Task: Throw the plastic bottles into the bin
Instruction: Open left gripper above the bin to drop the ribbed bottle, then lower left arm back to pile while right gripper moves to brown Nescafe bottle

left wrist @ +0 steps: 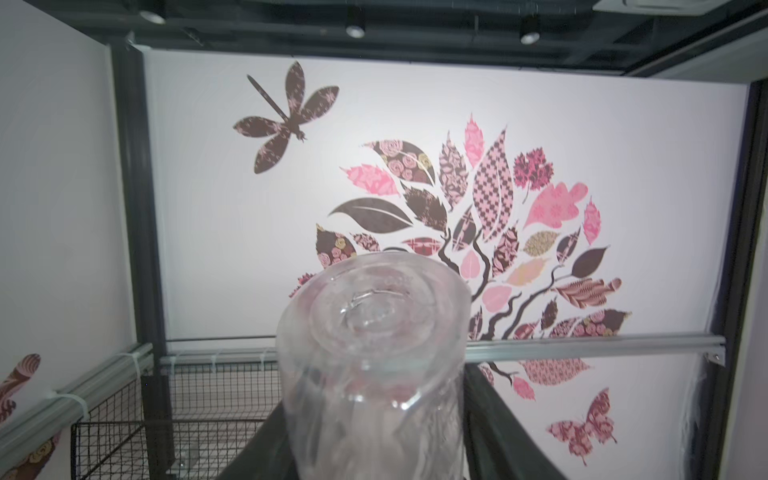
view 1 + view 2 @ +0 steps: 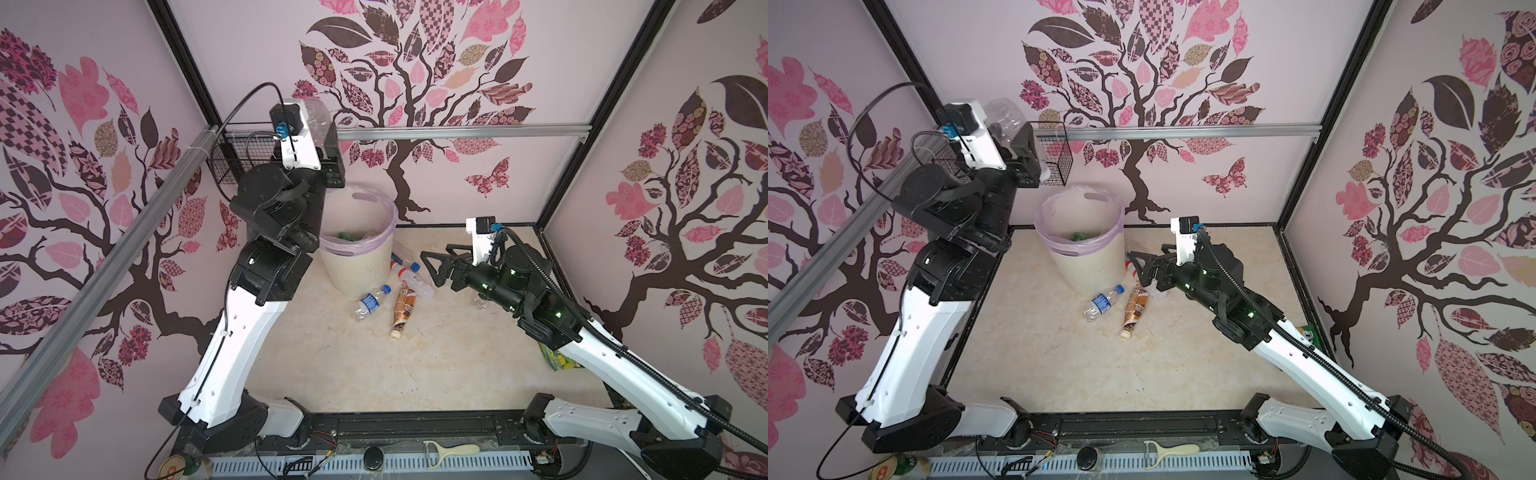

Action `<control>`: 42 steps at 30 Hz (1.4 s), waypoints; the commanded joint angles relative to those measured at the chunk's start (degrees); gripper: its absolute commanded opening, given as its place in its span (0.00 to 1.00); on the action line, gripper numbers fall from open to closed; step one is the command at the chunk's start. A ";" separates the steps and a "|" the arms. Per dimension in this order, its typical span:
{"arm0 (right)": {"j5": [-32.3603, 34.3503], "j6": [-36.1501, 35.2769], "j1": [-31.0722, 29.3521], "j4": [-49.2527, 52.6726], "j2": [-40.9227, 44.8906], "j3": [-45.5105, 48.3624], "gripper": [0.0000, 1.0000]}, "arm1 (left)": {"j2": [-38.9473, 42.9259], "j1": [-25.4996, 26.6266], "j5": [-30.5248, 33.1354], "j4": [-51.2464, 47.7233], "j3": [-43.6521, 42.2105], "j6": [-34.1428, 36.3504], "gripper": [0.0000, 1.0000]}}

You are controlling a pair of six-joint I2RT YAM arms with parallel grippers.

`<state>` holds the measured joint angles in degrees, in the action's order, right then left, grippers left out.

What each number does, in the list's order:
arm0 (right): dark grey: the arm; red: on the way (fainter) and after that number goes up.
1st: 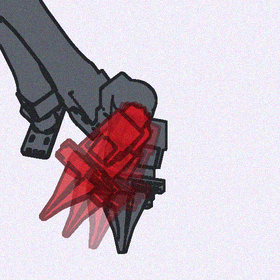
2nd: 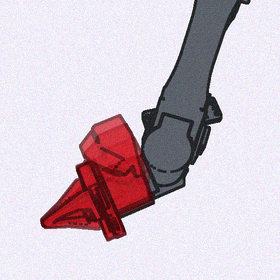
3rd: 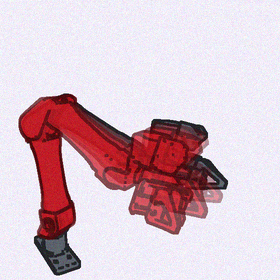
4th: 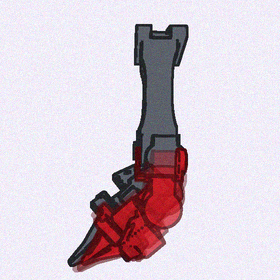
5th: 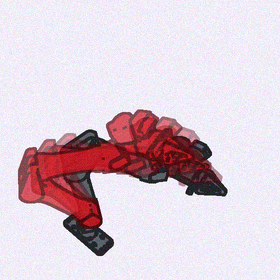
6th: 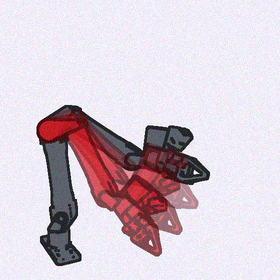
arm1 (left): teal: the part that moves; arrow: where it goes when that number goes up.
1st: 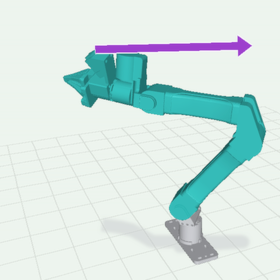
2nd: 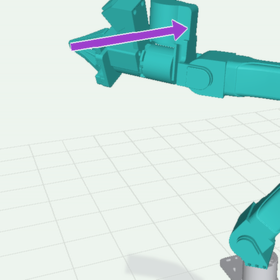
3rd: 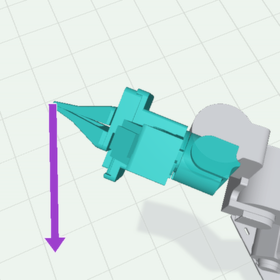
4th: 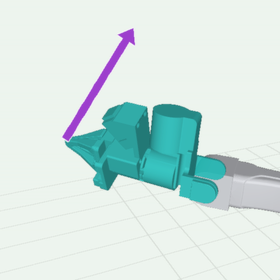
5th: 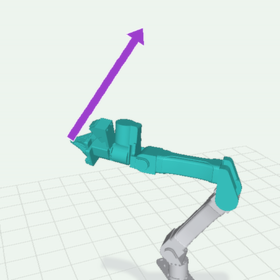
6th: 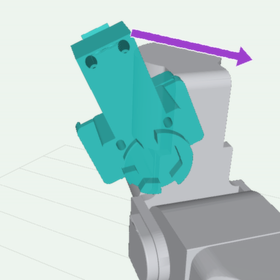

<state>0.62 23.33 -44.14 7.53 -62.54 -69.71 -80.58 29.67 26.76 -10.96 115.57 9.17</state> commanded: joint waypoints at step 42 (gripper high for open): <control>9.04 7.08 0.40 1.67 -0.56 21.25 1.00 | 15.55 2.50 -22.29 -17.00 -42.69 -37.42 0.98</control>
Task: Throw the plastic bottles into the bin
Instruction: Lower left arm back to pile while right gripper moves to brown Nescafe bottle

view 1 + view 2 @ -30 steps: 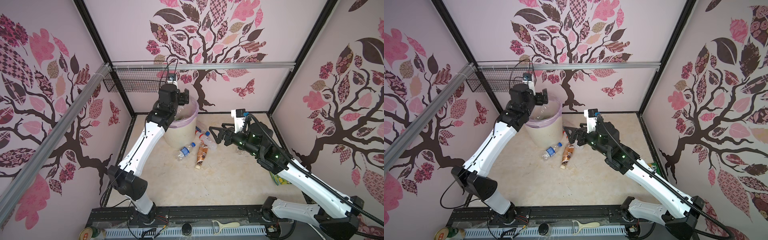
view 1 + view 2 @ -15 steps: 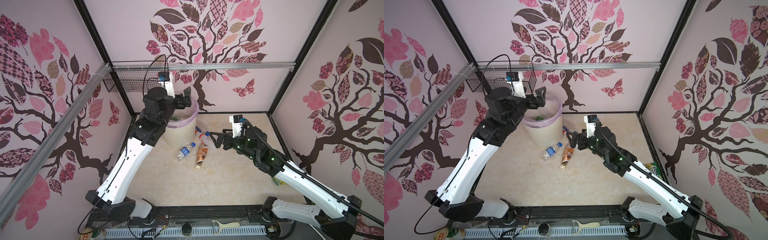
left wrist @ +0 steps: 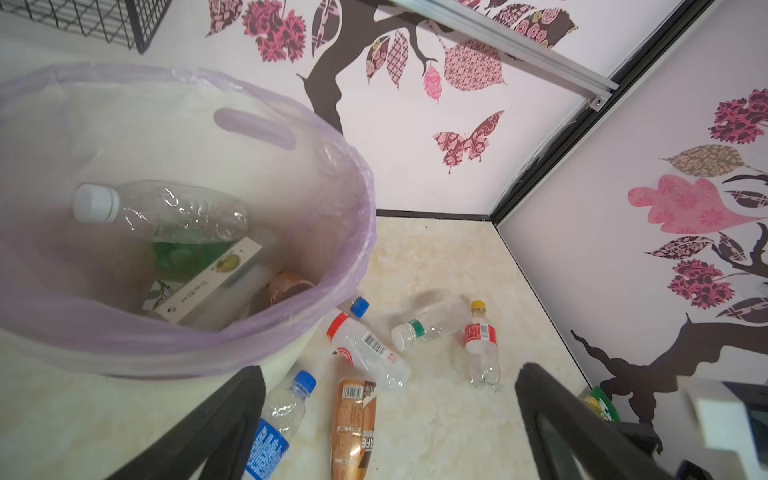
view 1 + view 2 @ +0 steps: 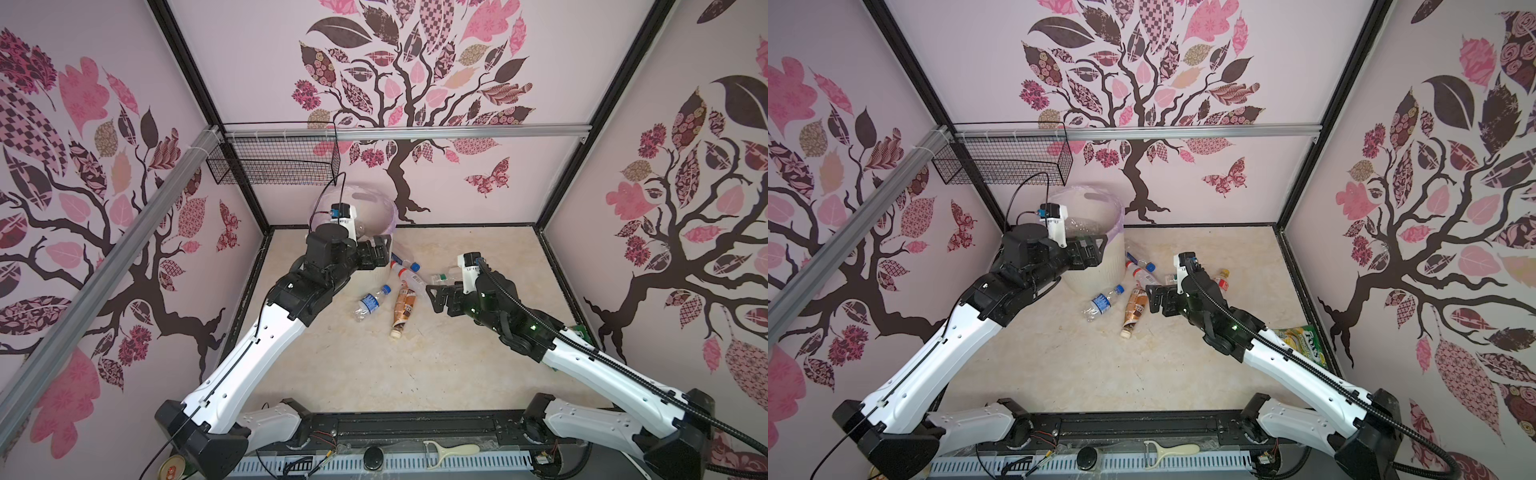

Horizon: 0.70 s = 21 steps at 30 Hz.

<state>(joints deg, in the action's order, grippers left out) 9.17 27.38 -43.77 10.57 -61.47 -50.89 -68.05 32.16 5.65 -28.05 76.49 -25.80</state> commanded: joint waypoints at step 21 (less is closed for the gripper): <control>1.33 11.75 -12.32 -12.27 -30.65 1.12 0.87 | 18.24 -7.23 -7.72 -1.93 -28.98 -11.92 0.98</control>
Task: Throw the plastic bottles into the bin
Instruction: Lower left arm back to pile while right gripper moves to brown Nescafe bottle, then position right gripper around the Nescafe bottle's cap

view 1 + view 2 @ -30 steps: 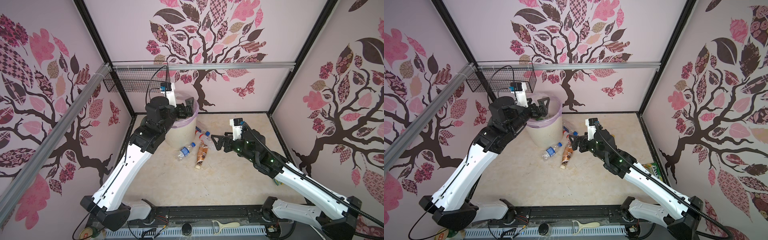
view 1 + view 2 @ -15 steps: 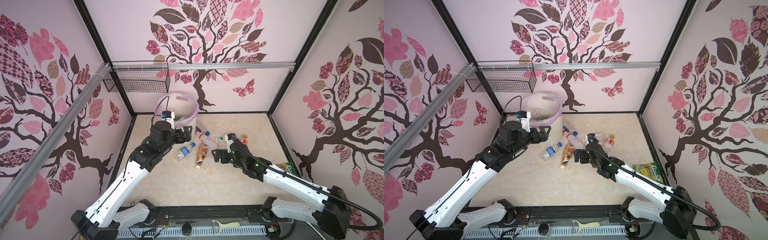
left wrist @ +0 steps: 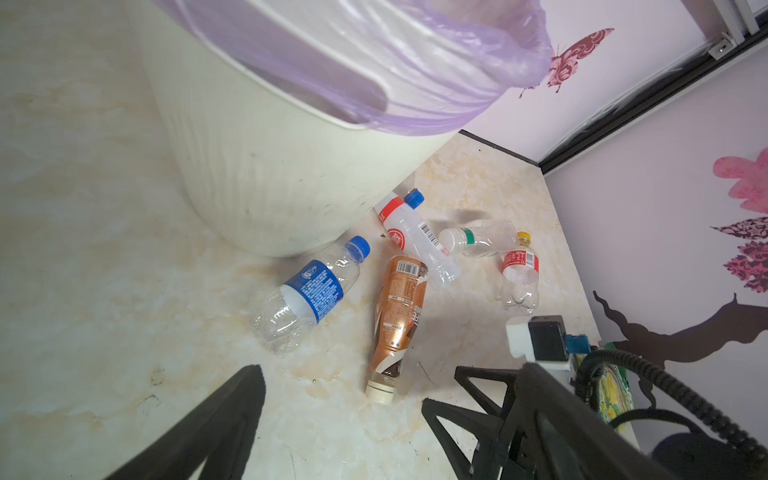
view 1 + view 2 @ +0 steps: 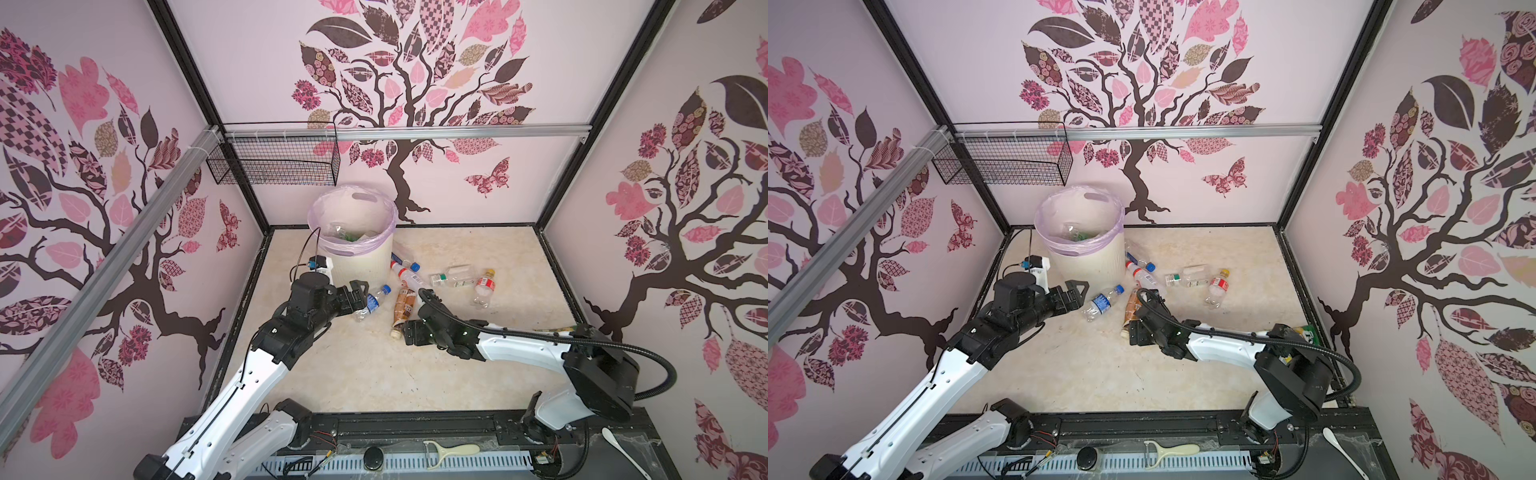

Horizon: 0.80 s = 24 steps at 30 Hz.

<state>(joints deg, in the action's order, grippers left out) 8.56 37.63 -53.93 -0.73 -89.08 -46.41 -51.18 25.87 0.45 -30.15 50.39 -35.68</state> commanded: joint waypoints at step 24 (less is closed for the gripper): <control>6.45 5.02 -3.71 -3.72 -15.11 -7.18 0.84 | 3.17 -1.35 -3.43 1.76 -9.21 -3.69 0.98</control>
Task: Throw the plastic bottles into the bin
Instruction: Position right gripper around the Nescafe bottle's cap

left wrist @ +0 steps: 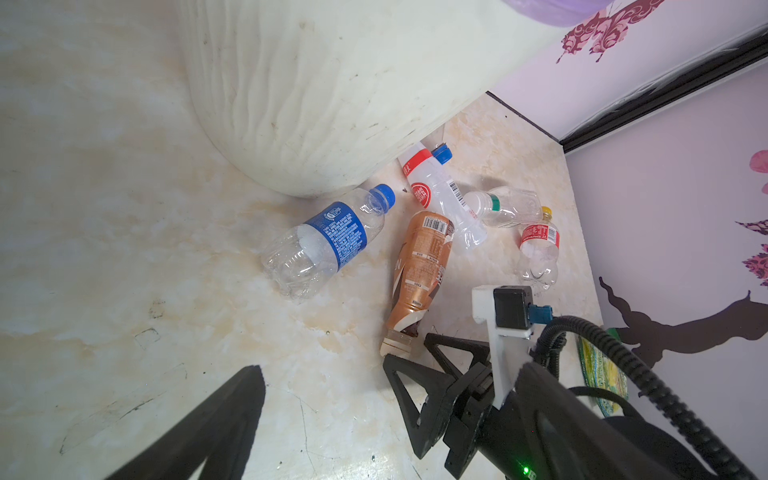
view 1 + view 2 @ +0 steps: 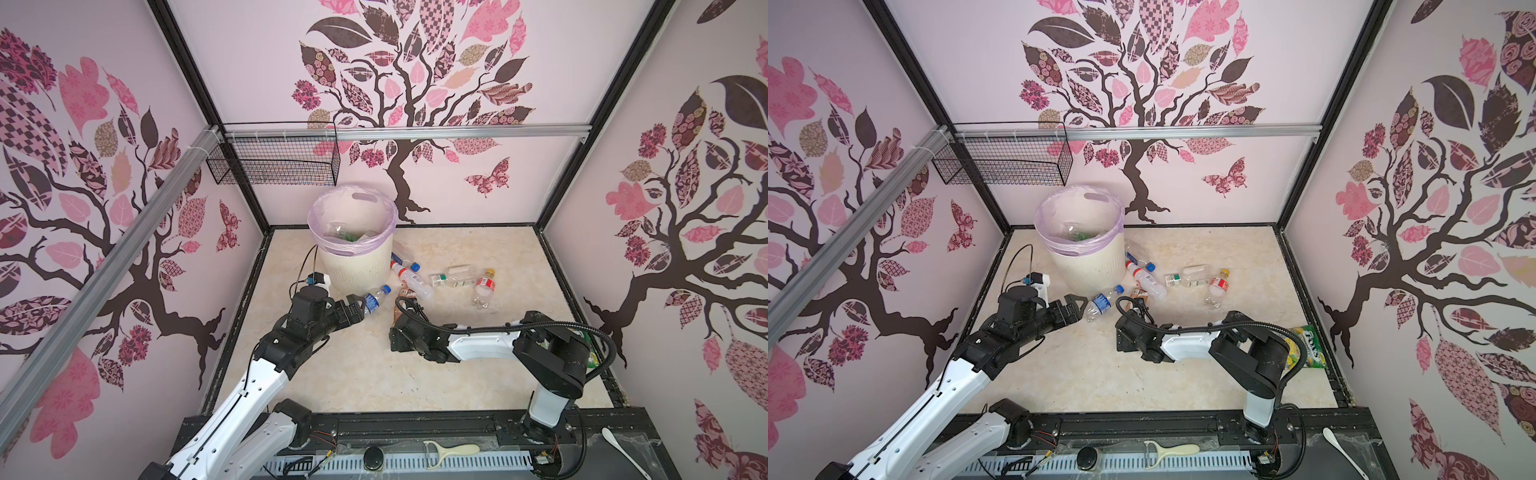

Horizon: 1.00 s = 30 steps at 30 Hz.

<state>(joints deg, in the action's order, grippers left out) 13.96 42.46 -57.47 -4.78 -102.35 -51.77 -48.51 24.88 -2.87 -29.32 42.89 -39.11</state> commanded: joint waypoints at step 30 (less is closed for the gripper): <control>6.91 -0.01 -0.17 -0.10 6.83 8.48 0.43 | 2.54 -0.36 -1.34 0.35 -5.03 -4.24 0.98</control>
<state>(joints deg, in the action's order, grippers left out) 18.98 42.26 -57.47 -6.63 -98.08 -44.27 -46.78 24.73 -4.16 -29.06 38.76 -42.63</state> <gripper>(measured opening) 0.431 0.983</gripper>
